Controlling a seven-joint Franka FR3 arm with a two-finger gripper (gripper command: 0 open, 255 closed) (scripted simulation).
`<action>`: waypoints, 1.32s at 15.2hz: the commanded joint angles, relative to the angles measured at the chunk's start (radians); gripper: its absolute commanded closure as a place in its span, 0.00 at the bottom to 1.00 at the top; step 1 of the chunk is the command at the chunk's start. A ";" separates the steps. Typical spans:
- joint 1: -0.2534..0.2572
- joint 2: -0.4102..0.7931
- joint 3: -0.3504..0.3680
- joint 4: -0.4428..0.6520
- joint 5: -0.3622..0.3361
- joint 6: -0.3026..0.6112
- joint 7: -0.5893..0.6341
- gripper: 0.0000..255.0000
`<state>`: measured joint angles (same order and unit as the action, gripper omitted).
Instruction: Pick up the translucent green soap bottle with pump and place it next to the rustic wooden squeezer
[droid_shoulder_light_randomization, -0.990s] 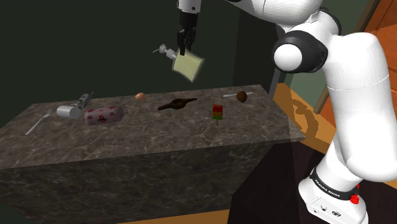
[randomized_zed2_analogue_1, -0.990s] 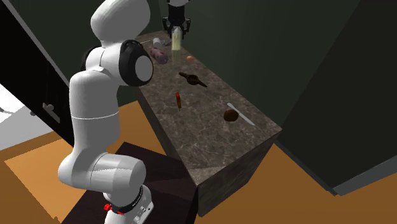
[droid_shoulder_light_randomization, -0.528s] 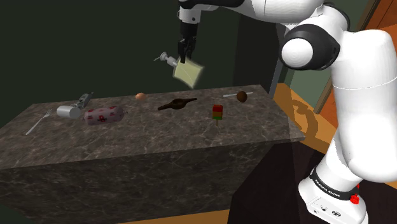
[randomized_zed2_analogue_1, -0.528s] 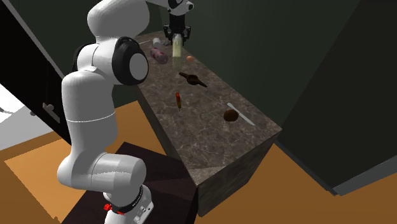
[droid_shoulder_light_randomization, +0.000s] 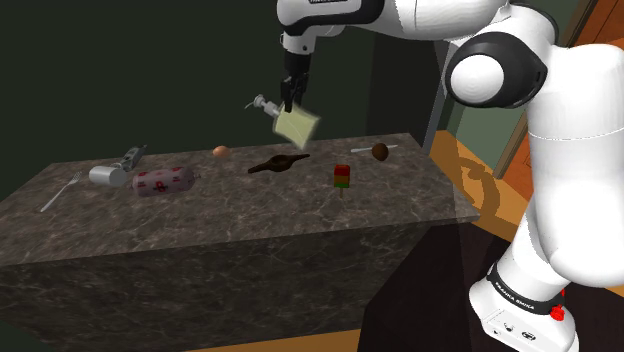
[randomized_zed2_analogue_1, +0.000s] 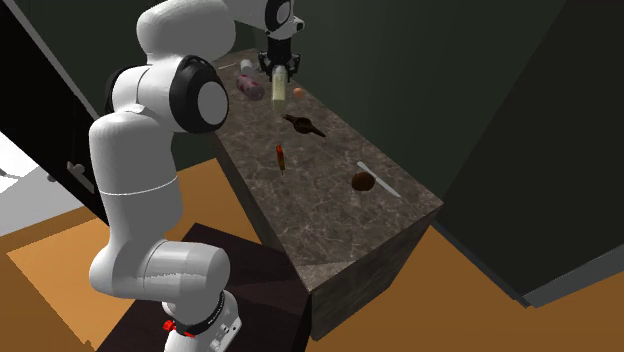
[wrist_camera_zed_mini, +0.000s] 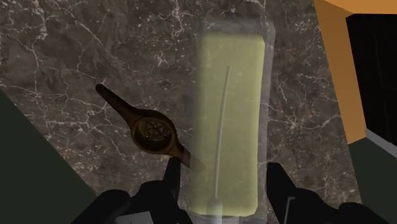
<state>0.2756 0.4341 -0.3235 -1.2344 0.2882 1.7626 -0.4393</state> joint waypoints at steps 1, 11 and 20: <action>0.005 -0.009 0.000 -0.043 -0.001 0.033 -0.007 1.00; 0.018 -0.014 0.004 -0.184 0.006 0.168 -0.030 1.00; 0.022 0.004 0.010 -0.278 0.022 0.277 -0.054 1.00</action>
<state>0.2994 0.4355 -0.3135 -1.5018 0.3070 2.0261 -0.4881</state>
